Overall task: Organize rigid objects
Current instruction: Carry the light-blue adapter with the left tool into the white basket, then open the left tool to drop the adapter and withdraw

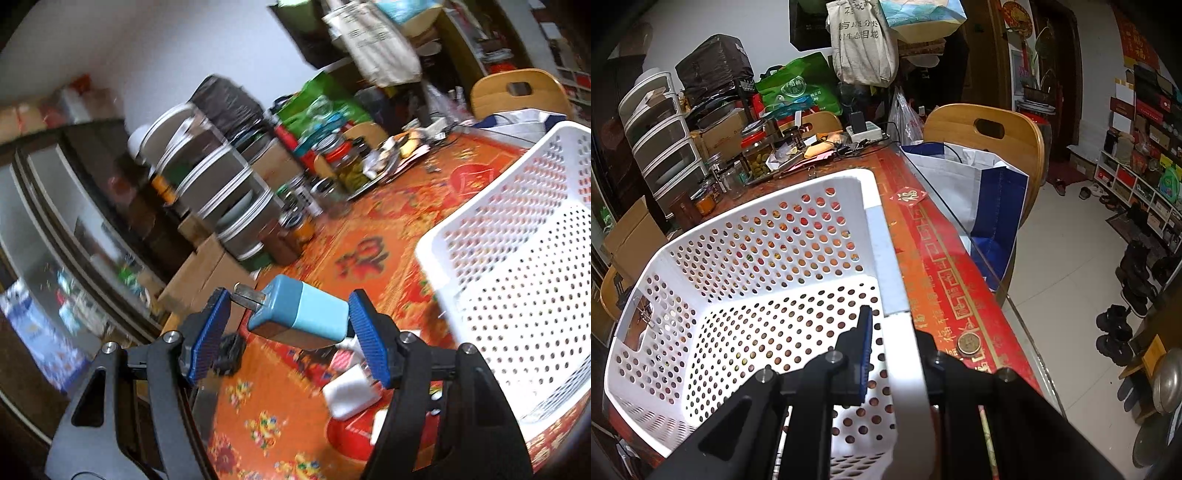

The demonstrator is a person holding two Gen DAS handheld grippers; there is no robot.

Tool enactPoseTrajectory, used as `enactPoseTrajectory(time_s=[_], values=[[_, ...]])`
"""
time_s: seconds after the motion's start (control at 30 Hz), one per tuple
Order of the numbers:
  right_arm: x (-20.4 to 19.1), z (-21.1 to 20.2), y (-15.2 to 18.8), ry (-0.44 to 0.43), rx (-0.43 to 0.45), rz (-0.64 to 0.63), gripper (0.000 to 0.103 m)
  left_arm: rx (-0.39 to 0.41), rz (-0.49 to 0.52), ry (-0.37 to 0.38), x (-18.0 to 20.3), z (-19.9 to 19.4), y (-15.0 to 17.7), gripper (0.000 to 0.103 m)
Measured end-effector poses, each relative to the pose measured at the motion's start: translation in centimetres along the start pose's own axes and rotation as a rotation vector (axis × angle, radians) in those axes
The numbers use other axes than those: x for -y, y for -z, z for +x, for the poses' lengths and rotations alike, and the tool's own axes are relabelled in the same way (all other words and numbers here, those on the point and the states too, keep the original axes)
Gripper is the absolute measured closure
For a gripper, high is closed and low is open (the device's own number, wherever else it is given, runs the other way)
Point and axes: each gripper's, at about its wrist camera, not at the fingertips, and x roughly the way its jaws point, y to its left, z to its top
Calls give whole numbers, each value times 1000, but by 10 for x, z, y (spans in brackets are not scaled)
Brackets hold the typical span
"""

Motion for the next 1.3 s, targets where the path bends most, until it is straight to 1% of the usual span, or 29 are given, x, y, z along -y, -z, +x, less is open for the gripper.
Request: enactPoseTrajectory(time_s=[0.1, 0.17, 0.2, 0.33, 0.4, 0.47, 0.5, 0.6, 0.67, 0.77, 0.83, 0.97, 1.03, 1.07, 1.1, 1.13, 1.2, 1.3], values=[[0, 1, 0, -7, -8, 1, 91, 11, 42, 15, 21, -3, -20, 39], [0, 1, 0, -11, -11, -2, 91, 6, 81, 30, 40, -1, -32, 39], [0, 1, 0, -12, -12, -2, 91, -3, 111, 46, 52, 0, -40, 39], [0, 2, 0, -16, -13, 3, 91, -35, 224, 96, 96, 11, -51, 39], [0, 2, 0, -18, -13, 7, 91, -57, 281, 144, 120, 16, -58, 39], [1, 2, 0, -24, -13, 13, 91, -93, 317, 197, 139, 23, -63, 39], [1, 1, 1, -26, -14, 15, 91, -106, 336, 209, 148, 27, -63, 39], [2, 2, 1, -27, -15, 19, 91, -146, 430, 221, 179, 37, -66, 39], [2, 2, 1, -27, -16, 21, 91, -190, 497, 233, 200, 45, -64, 38], [2, 2, 1, -27, -16, 23, 91, -247, 560, 257, 215, 62, -54, 38], [2, 1, 1, -27, -17, 23, 91, -299, 597, 281, 226, 71, -50, 38], [2, 2, 1, -27, -18, 24, 91, -358, 616, 338, 233, 81, -43, 38], [2, 2, 2, -27, -20, 25, 91, -412, 644, 391, 239, 89, -36, 38], [2, 2, 1, -27, -20, 26, 91, -420, 646, 407, 238, 93, -34, 38], [2, 2, 1, -28, -21, 28, 91, -413, 645, 411, 239, 94, -34, 36], [2, 2, 2, -28, -21, 30, 91, -391, 637, 410, 237, 91, -34, 26], [3, 3, 2, -23, -23, 33, 91, -351, 612, 417, 232, 84, -35, 10], [3, 3, 1, -15, -25, 34, 91, -259, 502, 440, 209, 68, -42, 9]])
